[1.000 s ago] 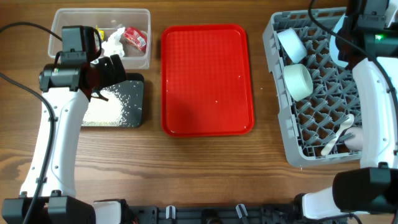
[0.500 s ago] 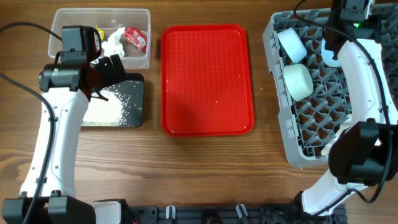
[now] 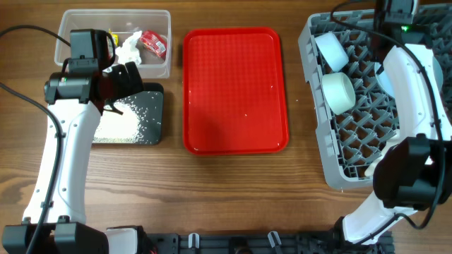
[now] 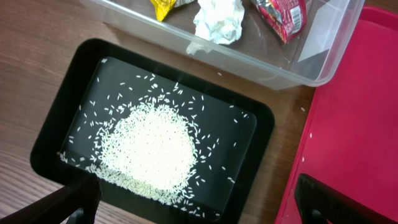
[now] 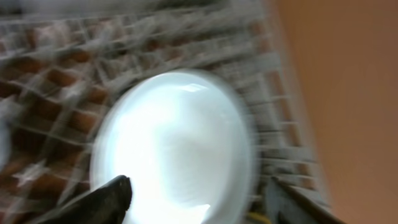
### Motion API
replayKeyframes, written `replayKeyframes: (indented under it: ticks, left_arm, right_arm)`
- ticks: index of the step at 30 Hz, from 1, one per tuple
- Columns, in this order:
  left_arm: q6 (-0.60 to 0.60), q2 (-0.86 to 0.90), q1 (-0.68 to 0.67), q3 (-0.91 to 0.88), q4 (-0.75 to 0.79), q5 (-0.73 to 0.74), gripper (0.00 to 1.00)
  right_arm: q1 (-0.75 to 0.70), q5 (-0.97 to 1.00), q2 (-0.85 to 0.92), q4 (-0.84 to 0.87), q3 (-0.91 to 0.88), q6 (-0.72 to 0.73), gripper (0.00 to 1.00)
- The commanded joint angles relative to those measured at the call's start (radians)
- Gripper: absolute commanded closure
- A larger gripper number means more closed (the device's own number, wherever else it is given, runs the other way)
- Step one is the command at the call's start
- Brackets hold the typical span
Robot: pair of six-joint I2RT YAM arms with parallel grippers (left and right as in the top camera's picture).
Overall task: Sort waste into correct bins and load items into the dishwasher rack
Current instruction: 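Stand the light-blue plate upright in the rack's back right slots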
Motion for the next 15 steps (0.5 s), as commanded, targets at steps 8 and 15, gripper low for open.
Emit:
replayKeyframes:
  ticks: [8,15]
  left_arm:
    - [-0.016,-0.007,0.006,0.007,0.002,-0.009,0.0]
    - [-0.016,-0.007,0.006,0.007,0.002,-0.009,0.0]
  right_arm:
    - [-0.019,-0.37,0.079,-0.151,-0.008,0.032,0.78]
    - [-0.021,-0.19,0.136,-0.159,-0.008,0.036,0.79]
